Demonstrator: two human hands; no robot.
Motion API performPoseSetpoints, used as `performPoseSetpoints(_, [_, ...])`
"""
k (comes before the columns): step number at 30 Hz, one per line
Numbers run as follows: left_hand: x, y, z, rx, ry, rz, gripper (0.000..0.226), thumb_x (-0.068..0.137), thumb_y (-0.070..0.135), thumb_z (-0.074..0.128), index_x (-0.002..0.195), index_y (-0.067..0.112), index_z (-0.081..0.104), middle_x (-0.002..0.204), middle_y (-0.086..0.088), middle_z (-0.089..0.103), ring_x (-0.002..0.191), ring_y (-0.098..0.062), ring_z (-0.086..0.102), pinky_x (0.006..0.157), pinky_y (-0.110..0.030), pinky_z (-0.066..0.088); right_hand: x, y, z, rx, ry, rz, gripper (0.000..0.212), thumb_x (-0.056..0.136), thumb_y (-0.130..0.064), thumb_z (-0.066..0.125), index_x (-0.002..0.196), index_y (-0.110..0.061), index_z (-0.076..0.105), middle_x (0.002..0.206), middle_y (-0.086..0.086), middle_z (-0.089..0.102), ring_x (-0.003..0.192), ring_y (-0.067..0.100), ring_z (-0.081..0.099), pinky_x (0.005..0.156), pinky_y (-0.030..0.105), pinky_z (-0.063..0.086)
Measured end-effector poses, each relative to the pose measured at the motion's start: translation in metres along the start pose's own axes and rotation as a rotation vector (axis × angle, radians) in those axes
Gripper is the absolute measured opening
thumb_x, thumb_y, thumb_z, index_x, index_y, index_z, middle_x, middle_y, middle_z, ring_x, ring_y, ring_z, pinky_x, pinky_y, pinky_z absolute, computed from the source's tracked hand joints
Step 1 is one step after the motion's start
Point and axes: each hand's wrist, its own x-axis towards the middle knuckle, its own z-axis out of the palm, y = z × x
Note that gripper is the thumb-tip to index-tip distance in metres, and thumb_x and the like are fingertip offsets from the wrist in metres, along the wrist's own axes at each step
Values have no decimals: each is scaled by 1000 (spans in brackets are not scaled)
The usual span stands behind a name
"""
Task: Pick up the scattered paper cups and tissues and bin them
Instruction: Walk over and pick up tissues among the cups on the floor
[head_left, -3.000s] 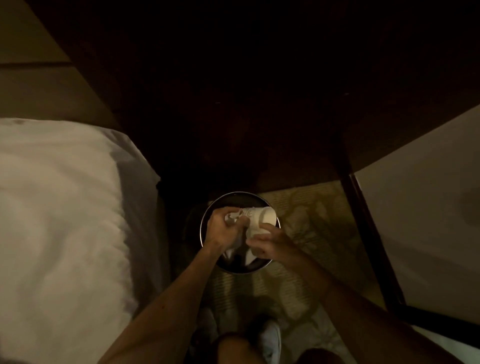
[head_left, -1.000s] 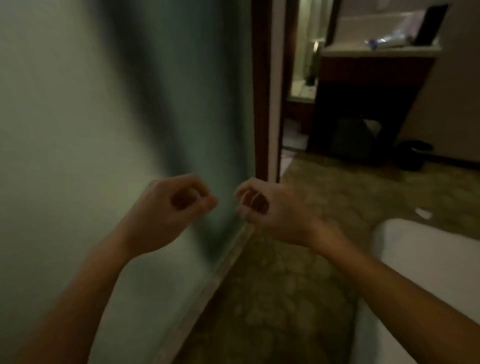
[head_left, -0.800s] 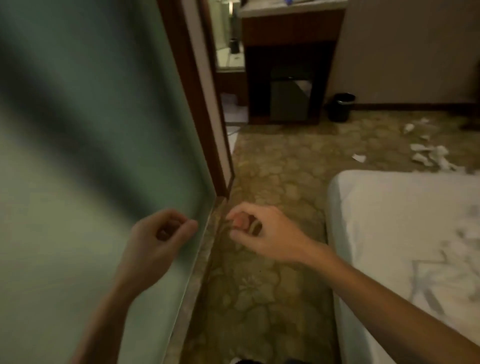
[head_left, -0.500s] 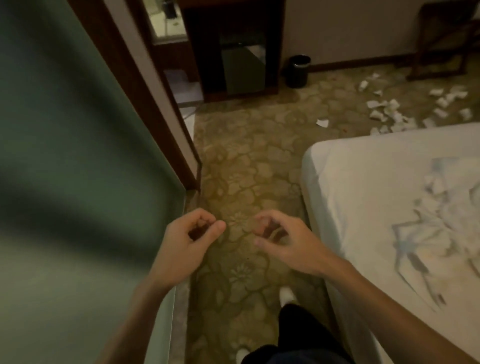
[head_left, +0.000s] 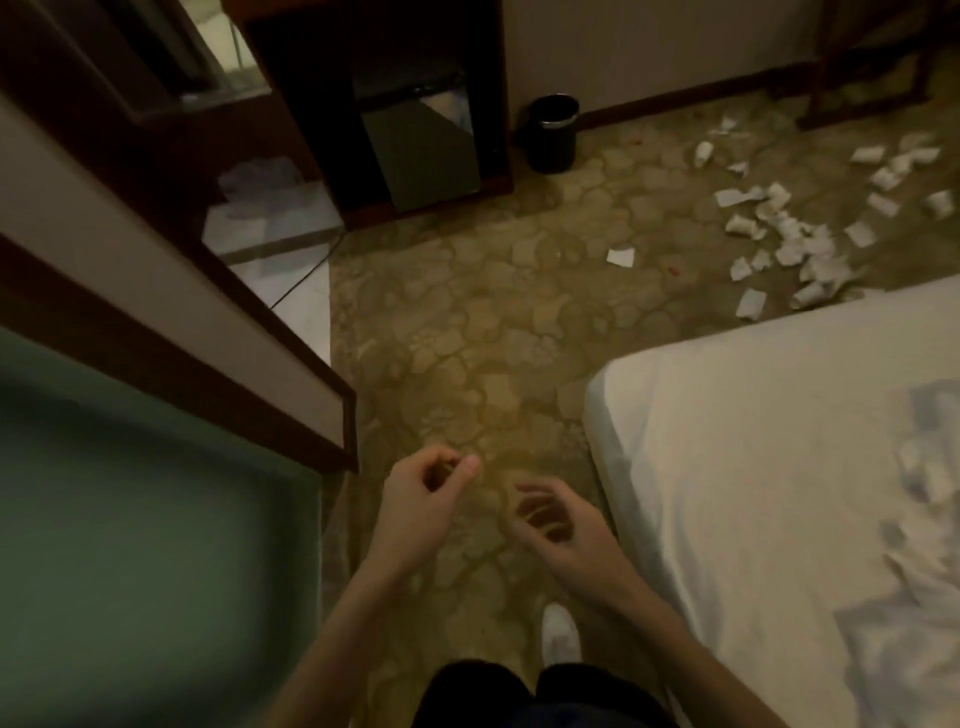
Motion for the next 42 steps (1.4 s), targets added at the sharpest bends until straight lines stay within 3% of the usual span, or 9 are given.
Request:
performPoseSetpoints(3, [73,36,3,-32,-21,41,21,92,38,65,84,21,72,79,-5,70,77,-25,67,74,-44,57,76,-23,-33,-2,16,11,31,85,-23,74,112,-32,62,96,-8,70,88,4,66,77,20,55])
performPoseSetpoints(8, [215,59,11,-187,-115,-75,26,94,27,66,69,23,72,54,13,58,47,1,51,47,-14,39,205,-42,-74,6,85,81,27,88,-27,71,112,-31,62,99,-8,69,92,3,65,82,20,55])
performPoseSetpoints(15, [432,86,46,-104,-287,-100,36,95,31,65,76,0,65,53,10,49,49,-5,44,50,-22,37,365,-27,-118,174,333,304,20,87,-25,72,106,-25,66,97,1,70,93,16,67,83,37,58])
performPoseSetpoints(23, [641,164,137,85,-559,-146,30,97,19,62,68,11,57,50,6,46,40,-3,39,42,-18,33,522,-28,-208,345,454,464,22,83,-32,71,103,-39,65,90,-10,74,86,4,70,75,20,56])
performPoseSetpoints(28, [775,185,210,227,-625,-174,25,96,20,63,73,12,59,55,-2,54,38,-5,44,40,-19,36,641,0,-286,359,436,553,27,84,-26,73,108,-35,62,79,-11,72,75,3,69,69,22,53])
performPoseSetpoints(31, [851,191,245,288,-609,-225,20,97,22,61,80,12,62,61,-1,57,47,-10,48,41,-18,38,713,17,-332,339,387,613,31,86,-21,71,115,-29,62,85,-5,71,74,7,65,69,26,51])
performPoseSetpoints(36, [962,205,296,320,-625,-245,13,98,19,59,88,12,63,72,0,61,60,-12,55,51,-22,45,820,40,-406,299,348,696,35,88,-22,71,121,-25,60,100,5,71,98,16,66,93,32,51])
performPoseSetpoints(40, [1049,198,341,367,-692,-240,15,97,19,61,97,5,66,87,-10,67,76,-20,59,76,-42,56,904,86,-449,184,351,776,35,90,-21,67,124,-27,57,92,1,69,84,17,66,86,37,56])
performPoseSetpoints(42, [1093,186,366,379,-742,-232,11,97,21,61,96,10,66,86,-6,66,75,-17,60,72,-39,55,942,118,-467,117,332,824,35,92,-19,65,125,-26,57,90,-3,67,81,15,65,84,37,57])
